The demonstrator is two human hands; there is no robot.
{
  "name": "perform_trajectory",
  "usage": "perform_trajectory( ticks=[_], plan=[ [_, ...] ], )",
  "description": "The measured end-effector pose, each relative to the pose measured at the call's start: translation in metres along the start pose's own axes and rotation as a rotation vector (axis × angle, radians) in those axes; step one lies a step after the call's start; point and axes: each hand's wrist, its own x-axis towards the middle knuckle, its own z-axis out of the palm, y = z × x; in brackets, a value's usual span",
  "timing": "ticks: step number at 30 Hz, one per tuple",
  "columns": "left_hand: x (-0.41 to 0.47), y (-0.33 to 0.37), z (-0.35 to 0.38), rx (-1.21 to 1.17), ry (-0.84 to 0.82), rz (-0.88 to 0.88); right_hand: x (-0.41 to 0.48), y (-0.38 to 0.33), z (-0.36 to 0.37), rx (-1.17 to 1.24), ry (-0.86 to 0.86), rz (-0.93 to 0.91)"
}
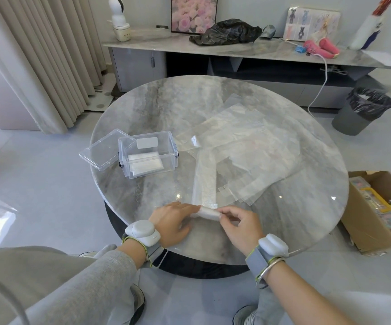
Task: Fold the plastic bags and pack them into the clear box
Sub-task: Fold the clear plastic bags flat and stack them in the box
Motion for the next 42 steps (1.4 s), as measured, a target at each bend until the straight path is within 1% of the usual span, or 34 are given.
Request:
perform_trajectory(
  ticks=[3,7,11,13,16,19,21,24,27,31,34,38,42],
  plan=[
    [-0.002,0.005,0.002,-0.064,0.107,-0.001,0.001,-0.003,-0.001,0.107,-0.023,0.045],
    [-0.003,0.009,0.004,-0.167,0.204,-0.071,-0.001,-0.005,-0.004,0.156,-0.107,0.037],
    [-0.004,0.013,0.003,-0.23,0.216,-0.151,-0.003,-0.003,-0.008,0.018,-0.285,0.015],
    [-0.006,0.014,0.003,-0.243,0.234,-0.162,-0.005,0.001,-0.007,-0.111,-0.332,-0.04],
    [-0.008,0.016,0.003,-0.268,0.29,-0.157,-0.006,0.009,-0.003,-0.317,-0.283,-0.159],
    [-0.009,0.022,0.005,-0.298,0.362,-0.109,-0.006,0.01,0.0,-0.358,-0.202,-0.147],
    [-0.009,0.023,0.006,-0.313,0.379,-0.073,-0.005,0.008,-0.001,-0.337,-0.145,-0.174],
    [-0.012,0.018,0.003,-0.312,0.284,-0.075,-0.005,0.006,-0.003,-0.278,-0.134,-0.175],
    [-0.015,0.007,0.006,-0.241,0.216,-0.089,-0.004,0.008,-0.004,-0.282,-0.157,-0.172],
    [-0.015,0.002,0.011,-0.241,0.245,-0.158,-0.003,0.009,0.0,-0.282,-0.197,-0.134],
    [-0.013,0.006,0.013,-0.259,0.237,-0.199,0.0,0.008,0.003,-0.222,-0.175,-0.133],
    [-0.011,0.007,0.018,-0.348,0.212,-0.261,0.002,0.003,0.007,-0.054,-0.173,0.041],
    [-0.009,0.005,0.021,-0.402,0.22,-0.326,0.007,0.006,0.017,-0.02,-0.136,0.101]
  ],
)
